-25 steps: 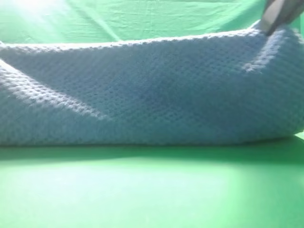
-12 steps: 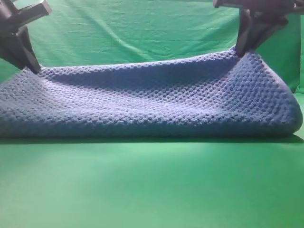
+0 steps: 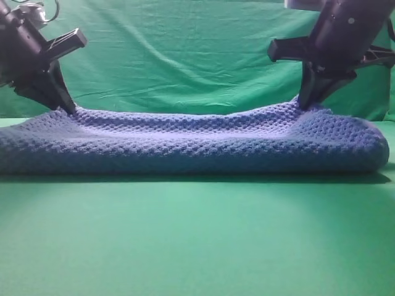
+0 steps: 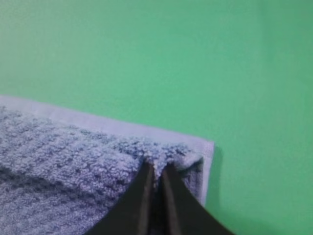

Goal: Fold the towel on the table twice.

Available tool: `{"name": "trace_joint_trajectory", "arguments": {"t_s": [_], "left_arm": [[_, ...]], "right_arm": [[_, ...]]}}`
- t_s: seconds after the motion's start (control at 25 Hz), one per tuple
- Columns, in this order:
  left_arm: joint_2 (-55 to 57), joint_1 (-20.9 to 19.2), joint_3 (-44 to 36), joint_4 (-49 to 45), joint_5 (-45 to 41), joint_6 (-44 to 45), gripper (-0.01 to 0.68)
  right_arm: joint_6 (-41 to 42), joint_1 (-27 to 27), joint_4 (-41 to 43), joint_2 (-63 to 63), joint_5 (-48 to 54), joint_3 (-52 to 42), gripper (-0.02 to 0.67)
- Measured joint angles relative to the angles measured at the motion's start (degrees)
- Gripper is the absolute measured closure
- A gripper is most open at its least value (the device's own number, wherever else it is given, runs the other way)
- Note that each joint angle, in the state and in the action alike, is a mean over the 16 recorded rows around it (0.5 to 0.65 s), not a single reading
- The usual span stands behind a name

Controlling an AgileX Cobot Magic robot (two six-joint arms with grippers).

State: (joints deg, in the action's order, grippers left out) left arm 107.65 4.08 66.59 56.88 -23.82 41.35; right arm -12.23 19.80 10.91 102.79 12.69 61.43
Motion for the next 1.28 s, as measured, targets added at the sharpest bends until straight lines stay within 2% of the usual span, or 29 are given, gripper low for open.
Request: {"name": "trace_joint_trajectory", "arguments": {"t_s": [0.36,0.48,0.56,0.68,1.0,1.16,1.28], "left_arm": [[-1.09,0.0,0.62,1.99,-0.09,6.32,0.236],[-3.13,0.0,1.23,1.29,-1.27,7.28,0.183],[-4.98,0.0,1.72,0.67,-2.58,7.5,0.189],[-8.54,0.0,2.51,-0.36,-5.07,7.55,0.266],[-21.02,0.0,4.23,-4.65,-12.81,3.86,0.566],[-27.91,0.0,4.47,-8.45,-16.26,-0.94,0.65],[-33.18,0.0,4.31,-11.67,-18.31,-5.11,0.67]], "right_arm": [[0.02,-0.15,0.89,-2.74,-0.55,0.25,0.177],[0.02,-0.17,1.4,-6.07,0.7,0.25,0.112],[0.02,-0.18,1.74,-8.99,2.04,0.25,0.108],[0.02,-0.2,2.25,-14.35,4.61,0.25,0.172],[0.03,-0.21,2.61,-30.55,14.33,0.25,0.479],[0.03,-0.21,2.22,-38.13,20.62,0.25,0.59],[0.08,-0.21,1.62,-43.23,25.38,0.25,0.635]]}}
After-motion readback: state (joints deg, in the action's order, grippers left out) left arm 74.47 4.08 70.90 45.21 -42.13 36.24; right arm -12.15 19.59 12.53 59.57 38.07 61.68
